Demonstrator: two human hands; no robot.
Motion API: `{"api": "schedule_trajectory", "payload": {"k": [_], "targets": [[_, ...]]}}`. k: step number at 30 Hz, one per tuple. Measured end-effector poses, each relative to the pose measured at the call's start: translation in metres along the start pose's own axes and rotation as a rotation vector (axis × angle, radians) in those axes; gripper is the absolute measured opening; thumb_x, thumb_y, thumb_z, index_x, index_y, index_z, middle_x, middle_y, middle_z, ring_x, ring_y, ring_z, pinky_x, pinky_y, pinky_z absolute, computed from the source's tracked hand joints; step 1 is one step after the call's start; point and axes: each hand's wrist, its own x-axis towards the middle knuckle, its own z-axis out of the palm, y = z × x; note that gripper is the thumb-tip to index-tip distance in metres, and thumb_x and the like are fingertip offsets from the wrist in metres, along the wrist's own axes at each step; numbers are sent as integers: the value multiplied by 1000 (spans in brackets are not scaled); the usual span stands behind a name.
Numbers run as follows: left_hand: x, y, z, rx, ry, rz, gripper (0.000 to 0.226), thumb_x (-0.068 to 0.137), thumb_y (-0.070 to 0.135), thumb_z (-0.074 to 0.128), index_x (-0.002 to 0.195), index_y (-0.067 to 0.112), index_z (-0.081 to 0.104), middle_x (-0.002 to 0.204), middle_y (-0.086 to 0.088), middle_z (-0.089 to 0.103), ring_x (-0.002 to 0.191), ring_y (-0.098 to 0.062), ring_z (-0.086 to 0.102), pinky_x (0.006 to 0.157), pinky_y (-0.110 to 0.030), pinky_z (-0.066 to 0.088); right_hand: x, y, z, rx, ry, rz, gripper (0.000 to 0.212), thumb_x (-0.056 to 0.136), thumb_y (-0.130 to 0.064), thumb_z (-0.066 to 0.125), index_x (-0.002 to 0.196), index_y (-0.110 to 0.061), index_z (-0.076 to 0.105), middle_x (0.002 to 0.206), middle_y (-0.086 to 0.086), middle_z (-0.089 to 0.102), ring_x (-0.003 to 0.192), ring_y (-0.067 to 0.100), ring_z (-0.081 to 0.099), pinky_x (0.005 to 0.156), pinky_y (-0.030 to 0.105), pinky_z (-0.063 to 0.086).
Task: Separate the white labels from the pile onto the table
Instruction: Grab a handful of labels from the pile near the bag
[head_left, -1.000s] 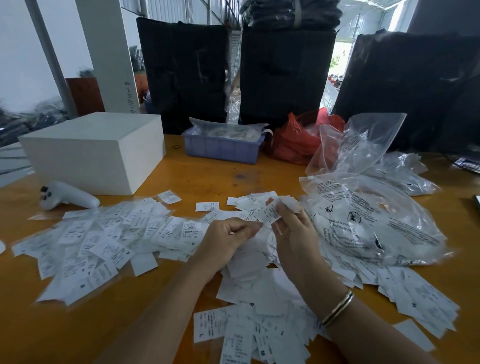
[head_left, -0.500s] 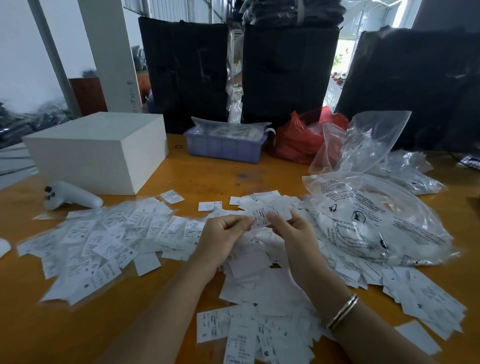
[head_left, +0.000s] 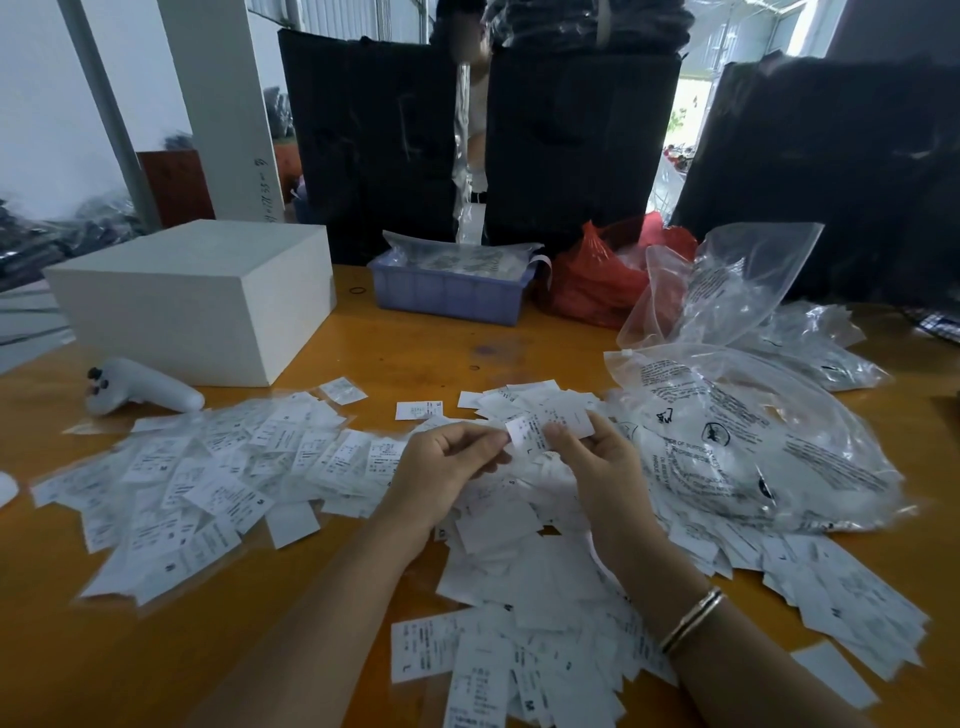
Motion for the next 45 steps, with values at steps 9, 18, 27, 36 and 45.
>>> {"api": "schedule_trajectory", "payload": {"k": [9, 18, 27, 36, 45], "targets": [[-1, 3, 1, 11, 9, -37, 15, 80, 37, 68, 78, 24, 74, 73, 8, 74, 64, 1, 66, 58, -6, 46, -7, -3, 10, 191, 15, -20, 10, 88, -18, 64, 95, -12, 66, 90, 5, 74, 86, 19, 71, 69, 26, 57], [-2, 4, 2, -82, -9, -57, 17, 75, 39, 65, 79, 26, 75, 74, 3, 75, 67, -1, 67, 61, -10, 49, -6, -4, 11, 327, 58, 35, 8, 89, -16, 62, 93, -9, 66, 92, 10, 73, 91, 26, 70, 73, 29, 57], [0, 1, 1, -71, 10, -69, 14, 84, 30, 66, 78, 20, 74, 73, 4, 74, 64, 0, 66, 60, -9, 48, -5, 1, 12, 204, 33, 10, 10, 87, -21, 66, 95, -15, 67, 94, 14, 71, 93, 33, 67, 87, 51, 53], [-2, 3, 0, -84, -11, -72, 10, 81, 32, 65, 81, 27, 74, 76, 5, 75, 69, -1, 67, 63, -10, 50, -2, -1, 9, 328, 92, 15, 11, 87, -20, 64, 94, -11, 67, 93, 11, 73, 91, 27, 70, 75, 34, 58], [1, 2, 0, -85, 35, -91, 15, 82, 35, 66, 80, 22, 74, 74, 6, 74, 65, 0, 66, 60, -9, 49, -5, 2, 11, 149, -29, -35, 4, 88, -20, 64, 89, -19, 68, 89, 6, 74, 85, 23, 71, 70, 32, 57]]}}
